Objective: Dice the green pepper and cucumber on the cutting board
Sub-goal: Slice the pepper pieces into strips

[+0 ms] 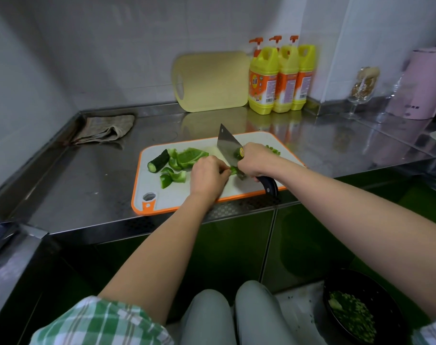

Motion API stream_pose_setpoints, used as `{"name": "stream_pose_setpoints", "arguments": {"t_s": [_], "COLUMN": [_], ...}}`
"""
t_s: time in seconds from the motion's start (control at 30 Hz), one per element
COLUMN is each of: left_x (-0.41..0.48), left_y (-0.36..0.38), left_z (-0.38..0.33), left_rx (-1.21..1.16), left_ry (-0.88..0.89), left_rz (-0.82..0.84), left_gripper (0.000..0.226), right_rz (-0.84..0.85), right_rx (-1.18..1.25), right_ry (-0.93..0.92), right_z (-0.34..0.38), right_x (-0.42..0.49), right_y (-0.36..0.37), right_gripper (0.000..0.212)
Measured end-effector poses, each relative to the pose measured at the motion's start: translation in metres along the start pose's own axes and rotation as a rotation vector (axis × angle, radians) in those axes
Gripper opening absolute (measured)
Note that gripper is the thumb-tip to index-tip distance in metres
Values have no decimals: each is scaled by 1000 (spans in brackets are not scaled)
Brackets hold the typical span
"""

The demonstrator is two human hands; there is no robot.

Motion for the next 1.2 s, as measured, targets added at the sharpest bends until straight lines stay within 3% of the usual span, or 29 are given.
{"name": "stream_pose_setpoints", "arguments": {"t_s": [0.17, 0.47, 0.97, 1.2], "left_x": [-1, 0, -1, 0], "left_y": [0, -1, -1, -1], "left_z": [-1, -1, -5, 0], "left_rx": [14, -7, 34, 31], "left_ry": [18, 8, 36, -6], "left_rz": [5, 2, 10, 1], "left_gripper": [15, 14, 19, 11], "right_rz": [-115, 59, -70, 25], "right_rx": [79, -13, 137, 42], "right_ry": [-16, -32, -30, -45], "right_z": [-12, -4, -15, -2], "right_x": [7, -12, 2, -11], "right_y": [-8, -12, -8, -10], "right_gripper": [17, 13, 6, 11]}}
Point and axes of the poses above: each hand's wrist, its own x-axis towards the middle knuckle, its own y-axis out of the palm, z = x × y, the point moved 9 cm from there along x, towards the middle knuckle, and after that the axes turned 1 degree about y, right-handed, at the moved point
